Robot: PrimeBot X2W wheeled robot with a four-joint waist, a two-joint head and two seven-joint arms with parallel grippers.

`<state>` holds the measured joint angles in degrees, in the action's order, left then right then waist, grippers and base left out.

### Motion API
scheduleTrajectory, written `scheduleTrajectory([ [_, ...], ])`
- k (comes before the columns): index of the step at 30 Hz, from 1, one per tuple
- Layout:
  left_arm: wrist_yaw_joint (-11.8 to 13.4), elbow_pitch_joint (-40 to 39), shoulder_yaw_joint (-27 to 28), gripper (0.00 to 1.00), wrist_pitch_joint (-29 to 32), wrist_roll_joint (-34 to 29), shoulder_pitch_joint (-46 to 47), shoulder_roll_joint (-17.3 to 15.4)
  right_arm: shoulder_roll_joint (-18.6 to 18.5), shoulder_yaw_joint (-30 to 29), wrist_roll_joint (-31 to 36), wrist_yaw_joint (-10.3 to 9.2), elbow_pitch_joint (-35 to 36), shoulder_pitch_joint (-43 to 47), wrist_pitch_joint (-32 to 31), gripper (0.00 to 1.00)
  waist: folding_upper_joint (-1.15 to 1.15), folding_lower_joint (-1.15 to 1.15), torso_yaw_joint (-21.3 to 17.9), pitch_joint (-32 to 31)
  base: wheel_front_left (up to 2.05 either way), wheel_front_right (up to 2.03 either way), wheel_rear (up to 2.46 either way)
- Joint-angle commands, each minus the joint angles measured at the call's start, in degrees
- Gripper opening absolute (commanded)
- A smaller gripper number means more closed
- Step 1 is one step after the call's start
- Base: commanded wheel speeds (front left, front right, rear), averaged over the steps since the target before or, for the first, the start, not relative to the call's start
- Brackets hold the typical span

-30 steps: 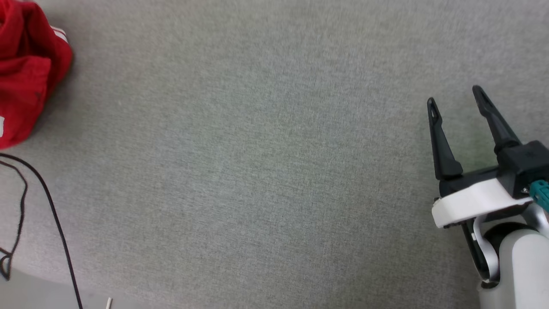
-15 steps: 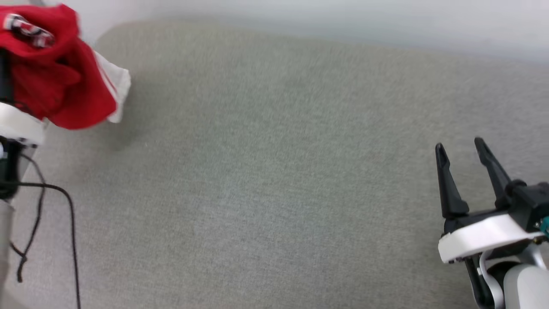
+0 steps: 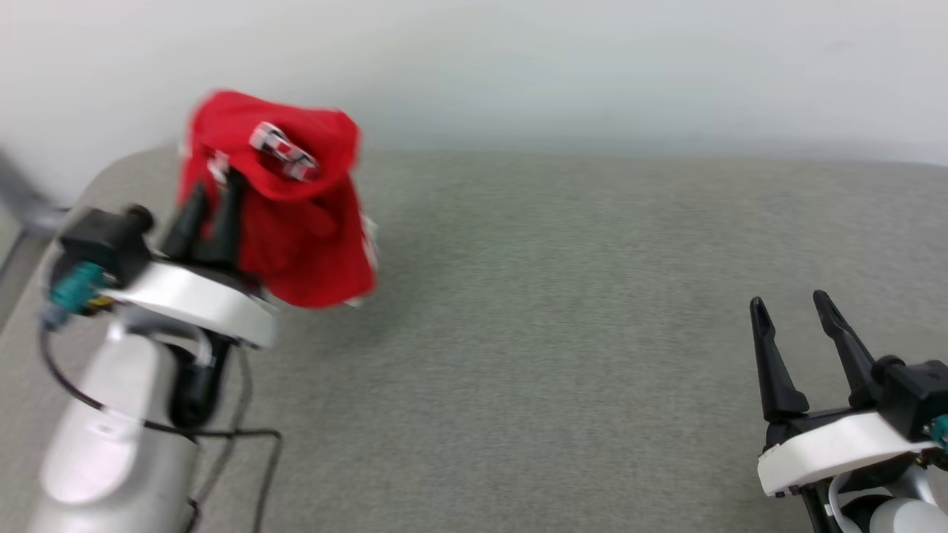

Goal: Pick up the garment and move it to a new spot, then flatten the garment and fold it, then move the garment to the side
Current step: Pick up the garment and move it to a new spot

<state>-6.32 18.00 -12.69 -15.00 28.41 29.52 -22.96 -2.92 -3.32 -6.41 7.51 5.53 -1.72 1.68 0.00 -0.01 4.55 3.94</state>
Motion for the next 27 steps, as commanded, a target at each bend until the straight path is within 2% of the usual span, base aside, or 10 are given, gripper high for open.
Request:
scheduleTrajectory([
  [1, 0.1, -1.8, -1.3, 0.00, -0.3, 0.1, -2.1, 1.9, 0.1, -0.1, -0.4, -0.04, 0.4, 0.9, 0.1, 1.00, 0.00, 0.01, -4.1, -1.2, 0.00, 0.00, 0.00],
  [7, -0.2, -3.7, -5.9, 0.00, 0.5, 1.2, -4.9, 7.2, 0.1, -0.4, -1.0, -0.04, 0.9, 1.1, -0.2, 1.00, 0.00, 0.01, -7.8, 0.0, 0.00, 0.00, 0.00],
  [14, -1.0, -0.8, -14.2, 0.00, 2.2, 3.5, -6.8, 12.6, 0.1, -0.6, -1.5, -0.04, 1.8, -0.3, 0.2, 1.00, 0.00, 0.01, -10.8, 4.7, 0.00, 0.00, 0.00],
  [17, -1.1, 0.5, -18.0, 0.00, 3.3, 4.1, -7.7, 13.1, 0.1, -0.7, -1.7, -0.04, 1.8, -0.9, 0.5, 1.00, 0.00, 0.01, -10.9, 6.8, 0.00, 0.00, 0.00],
  [22, -1.2, 2.2, -25.0, 0.00, 5.3, 4.2, -8.9, 11.6, 0.1, -0.6, -2.0, -0.04, 1.1, -1.8, 1.4, 1.00, 0.00, 0.01, -10.3, 8.9, 0.00, 0.00, 0.00],
  [23, -1.2, 2.4, -26.4, 0.15, 5.6, 4.4, -9.2, 11.3, 0.1, -0.6, -2.0, -0.04, 1.0, -1.9, 1.4, 1.00, 0.00, 0.01, -9.9, 9.2, 0.00, 0.00, 0.00],
  [24, -1.2, 2.5, -27.7, 0.42, 5.6, 4.3, -9.3, 10.9, 0.1, -0.6, -2.0, -0.04, 0.8, -2.0, 1.5, 1.00, 0.00, 0.01, -9.6, 9.3, 0.00, 0.00, 0.00],
  [25, -1.2, 2.4, -28.6, 0.75, 5.2, 4.2, -9.3, 10.6, 0.1, -0.5, -1.9, -0.04, 0.8, -2.1, 1.5, 1.00, 0.00, 0.01, -9.3, 9.3, 0.00, 0.00, 0.00],
  [26, -1.2, 2.5, -29.3, 1.00, 5.0, 3.8, -9.1, 10.3, 0.1, -0.5, -1.7, -0.04, 0.6, -2.2, 1.6, 1.00, 0.00, 0.01, -9.0, 9.2, 0.00, 0.00, 0.00],
  [27, -1.2, 2.4, -30.0, 1.00, 4.5, 3.4, -9.0, 10.0, 0.1, -0.7, -1.6, -0.04, 0.5, -2.3, 1.6, 1.00, 0.00, 0.01, -8.6, 9.0, 0.00, 0.00, 0.00],
])
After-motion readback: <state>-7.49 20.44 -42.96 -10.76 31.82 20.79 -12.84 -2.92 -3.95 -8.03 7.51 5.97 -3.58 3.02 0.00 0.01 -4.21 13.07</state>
